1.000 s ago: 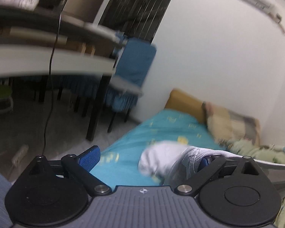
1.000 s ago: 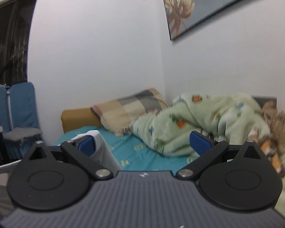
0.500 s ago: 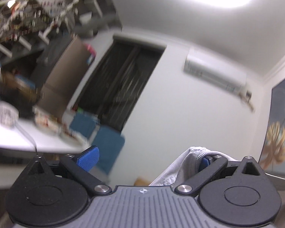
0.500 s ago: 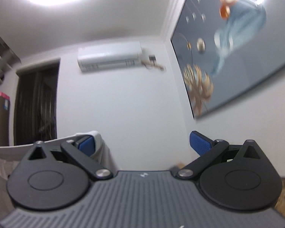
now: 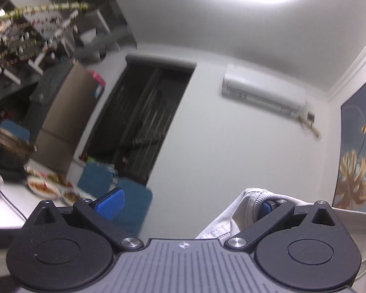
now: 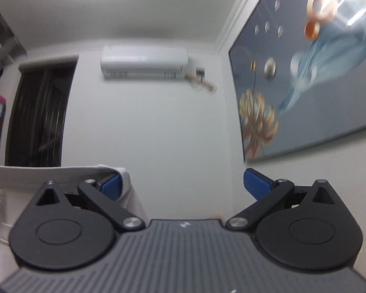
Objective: Fold clothes
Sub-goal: 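Lift the T-shirt high with both grippers to shake it open, then lower the T-shirt flat onto the bed and open both grippers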
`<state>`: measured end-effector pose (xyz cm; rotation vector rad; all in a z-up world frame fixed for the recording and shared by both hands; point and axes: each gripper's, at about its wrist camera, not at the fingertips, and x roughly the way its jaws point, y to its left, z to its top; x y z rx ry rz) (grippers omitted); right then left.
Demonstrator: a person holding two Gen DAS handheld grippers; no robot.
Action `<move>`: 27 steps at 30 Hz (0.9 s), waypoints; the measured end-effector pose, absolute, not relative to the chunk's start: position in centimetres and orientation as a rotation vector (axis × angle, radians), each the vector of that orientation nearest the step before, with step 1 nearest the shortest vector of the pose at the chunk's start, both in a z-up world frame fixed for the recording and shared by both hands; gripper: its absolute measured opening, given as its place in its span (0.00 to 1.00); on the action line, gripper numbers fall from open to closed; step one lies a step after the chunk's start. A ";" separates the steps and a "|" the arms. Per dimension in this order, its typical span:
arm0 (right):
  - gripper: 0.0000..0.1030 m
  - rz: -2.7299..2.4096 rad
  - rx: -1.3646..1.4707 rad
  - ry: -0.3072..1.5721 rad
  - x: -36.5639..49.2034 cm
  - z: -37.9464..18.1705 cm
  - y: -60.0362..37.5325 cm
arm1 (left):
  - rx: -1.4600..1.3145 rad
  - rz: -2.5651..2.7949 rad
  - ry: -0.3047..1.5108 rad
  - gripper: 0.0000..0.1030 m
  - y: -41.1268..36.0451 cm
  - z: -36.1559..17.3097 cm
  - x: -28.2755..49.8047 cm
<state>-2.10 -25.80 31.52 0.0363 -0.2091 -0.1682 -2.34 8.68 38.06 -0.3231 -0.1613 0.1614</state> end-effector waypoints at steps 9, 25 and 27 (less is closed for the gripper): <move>1.00 -0.197 -0.053 0.069 22.9 17.8 -26.2 | -0.198 0.210 0.096 1.00 5.3 22.0 25.4; 1.00 -0.099 -0.128 0.587 60.5 -17.1 -26.9 | -0.087 0.175 0.693 0.99 1.3 -17.3 66.1; 1.00 -0.055 -0.143 0.678 61.6 -20.0 -26.7 | -0.111 0.134 0.788 0.99 2.0 -20.3 67.9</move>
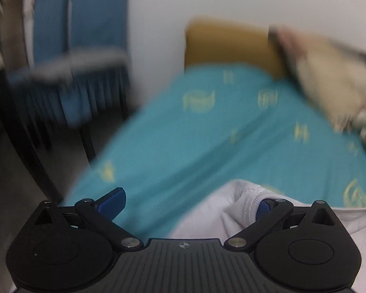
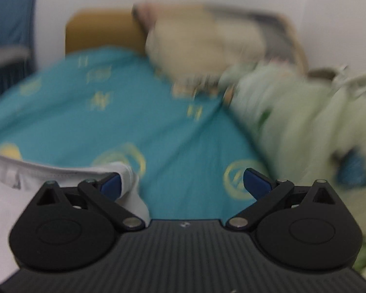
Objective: Fold clothes
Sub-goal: 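Lower the T-shirt flat onto the bed and open both grippers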
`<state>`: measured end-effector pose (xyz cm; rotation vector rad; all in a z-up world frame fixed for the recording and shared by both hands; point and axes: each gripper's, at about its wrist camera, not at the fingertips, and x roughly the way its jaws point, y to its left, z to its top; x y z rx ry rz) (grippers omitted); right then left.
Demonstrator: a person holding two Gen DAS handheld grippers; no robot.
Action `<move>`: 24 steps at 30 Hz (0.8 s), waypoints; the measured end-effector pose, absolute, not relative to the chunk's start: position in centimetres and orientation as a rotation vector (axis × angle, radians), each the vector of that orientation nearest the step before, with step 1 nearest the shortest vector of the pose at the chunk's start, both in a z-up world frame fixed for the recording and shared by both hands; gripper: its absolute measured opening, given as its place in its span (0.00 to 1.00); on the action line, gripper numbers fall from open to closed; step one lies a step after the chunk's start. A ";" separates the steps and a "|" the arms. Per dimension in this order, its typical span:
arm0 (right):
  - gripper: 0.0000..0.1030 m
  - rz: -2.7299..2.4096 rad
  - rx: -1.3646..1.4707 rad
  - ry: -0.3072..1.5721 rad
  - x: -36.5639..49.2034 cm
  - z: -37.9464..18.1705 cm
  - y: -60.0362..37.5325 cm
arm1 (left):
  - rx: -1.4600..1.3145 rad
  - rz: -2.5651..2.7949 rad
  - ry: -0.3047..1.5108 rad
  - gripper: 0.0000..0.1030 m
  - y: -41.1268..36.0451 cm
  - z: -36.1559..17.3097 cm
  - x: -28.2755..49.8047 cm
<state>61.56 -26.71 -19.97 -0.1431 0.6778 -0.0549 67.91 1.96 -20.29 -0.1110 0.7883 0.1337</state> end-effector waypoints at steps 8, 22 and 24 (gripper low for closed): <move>1.00 0.024 -0.006 0.676 61.2 -18.4 -27.5 | 0.124 -0.100 0.843 1.00 1.7 -19.6 66.9; 0.66 0.034 0.017 0.437 40.6 -5.3 -24.7 | 0.015 -0.122 0.546 1.00 4.2 -7.1 44.4; 0.66 0.057 0.045 0.406 36.0 -3.9 -24.2 | 0.004 -0.132 0.522 1.00 3.9 -5.5 39.5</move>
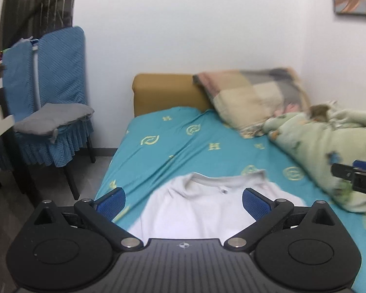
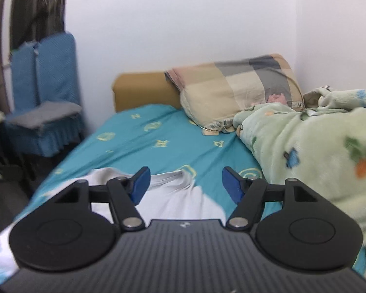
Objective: Fold clothes
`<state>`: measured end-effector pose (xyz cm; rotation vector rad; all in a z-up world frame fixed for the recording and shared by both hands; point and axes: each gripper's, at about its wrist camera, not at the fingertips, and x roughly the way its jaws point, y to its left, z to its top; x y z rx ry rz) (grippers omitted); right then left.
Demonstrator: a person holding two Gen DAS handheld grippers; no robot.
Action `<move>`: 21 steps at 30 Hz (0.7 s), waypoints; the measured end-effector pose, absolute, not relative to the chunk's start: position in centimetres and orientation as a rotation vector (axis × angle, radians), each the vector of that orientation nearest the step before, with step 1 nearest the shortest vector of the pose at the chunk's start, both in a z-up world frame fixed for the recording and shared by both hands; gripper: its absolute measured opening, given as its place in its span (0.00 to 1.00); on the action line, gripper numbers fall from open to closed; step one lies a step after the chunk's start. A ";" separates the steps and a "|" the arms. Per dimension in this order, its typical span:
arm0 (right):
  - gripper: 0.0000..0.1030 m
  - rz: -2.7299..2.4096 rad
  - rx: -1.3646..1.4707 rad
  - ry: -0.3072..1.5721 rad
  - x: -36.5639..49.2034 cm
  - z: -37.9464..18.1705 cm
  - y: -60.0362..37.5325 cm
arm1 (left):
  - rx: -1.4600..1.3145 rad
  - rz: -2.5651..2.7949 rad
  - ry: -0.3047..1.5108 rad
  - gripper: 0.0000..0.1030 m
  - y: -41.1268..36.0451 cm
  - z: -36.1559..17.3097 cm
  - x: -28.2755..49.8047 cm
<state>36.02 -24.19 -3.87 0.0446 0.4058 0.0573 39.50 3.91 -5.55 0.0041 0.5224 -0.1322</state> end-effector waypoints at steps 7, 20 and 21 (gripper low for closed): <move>0.94 0.089 0.118 0.327 21.4 -1.3 -23.4 | 0.004 -0.119 0.480 1.00 4.4 -3.8 22.9; 0.93 0.123 0.203 0.379 11.5 -4.1 -22.9 | -0.188 -0.060 0.651 0.99 6.4 -8.8 18.3; 0.93 0.119 0.211 0.390 11.8 -4.4 -22.8 | -0.242 -0.041 0.681 0.97 7.7 -9.4 20.0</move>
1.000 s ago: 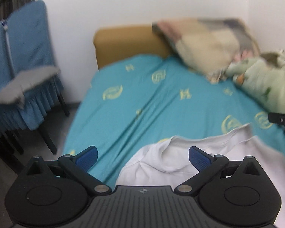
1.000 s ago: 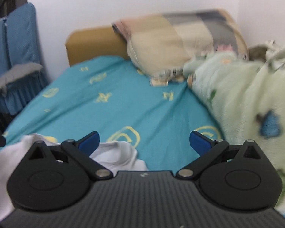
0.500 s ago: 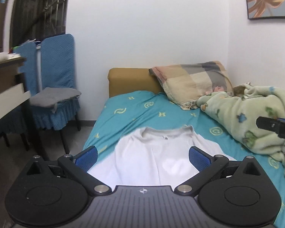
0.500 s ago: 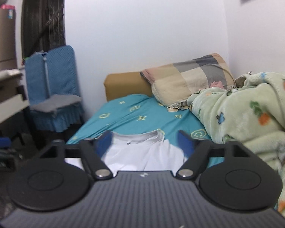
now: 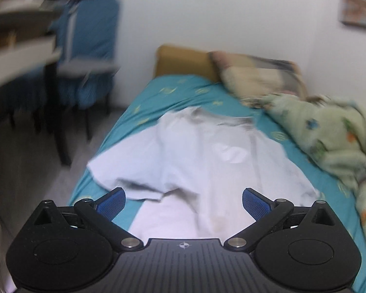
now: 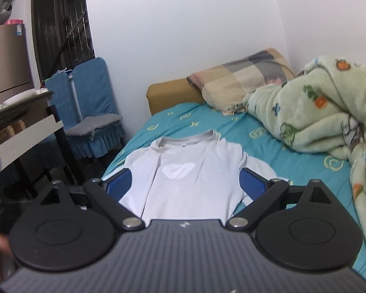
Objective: Fold clothes
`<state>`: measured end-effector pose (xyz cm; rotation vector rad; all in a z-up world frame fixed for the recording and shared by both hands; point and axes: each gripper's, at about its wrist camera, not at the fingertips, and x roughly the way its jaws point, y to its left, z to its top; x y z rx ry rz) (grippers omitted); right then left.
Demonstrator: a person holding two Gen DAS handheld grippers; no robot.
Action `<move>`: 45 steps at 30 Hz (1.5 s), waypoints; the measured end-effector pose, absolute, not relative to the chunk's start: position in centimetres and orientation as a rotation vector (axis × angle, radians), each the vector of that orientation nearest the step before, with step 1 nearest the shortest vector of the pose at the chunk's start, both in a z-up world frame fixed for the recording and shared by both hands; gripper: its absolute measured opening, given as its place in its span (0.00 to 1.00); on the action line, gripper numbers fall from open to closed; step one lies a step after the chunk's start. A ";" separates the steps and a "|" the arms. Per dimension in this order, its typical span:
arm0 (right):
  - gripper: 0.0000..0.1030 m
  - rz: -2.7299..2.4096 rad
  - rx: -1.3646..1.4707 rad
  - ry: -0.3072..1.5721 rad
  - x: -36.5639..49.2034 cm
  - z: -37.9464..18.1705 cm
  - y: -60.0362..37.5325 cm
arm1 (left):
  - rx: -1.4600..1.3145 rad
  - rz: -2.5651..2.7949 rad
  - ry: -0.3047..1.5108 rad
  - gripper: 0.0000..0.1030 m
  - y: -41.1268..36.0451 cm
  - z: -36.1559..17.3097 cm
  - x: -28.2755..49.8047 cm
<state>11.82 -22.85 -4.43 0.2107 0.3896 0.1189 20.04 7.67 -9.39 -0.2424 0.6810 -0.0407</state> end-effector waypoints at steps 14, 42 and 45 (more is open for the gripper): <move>0.73 0.104 0.314 0.523 19.4 -11.2 -23.5 | -0.781 0.261 0.738 0.69 23.6 -19.9 31.2; 0.76 0.083 0.305 0.546 24.5 -13.9 -22.6 | -0.090 0.388 0.666 0.24 21.3 -12.4 50.1; 0.75 0.079 0.305 0.533 24.5 -13.7 -23.0 | -0.185 0.335 0.714 0.40 20.3 -11.9 47.1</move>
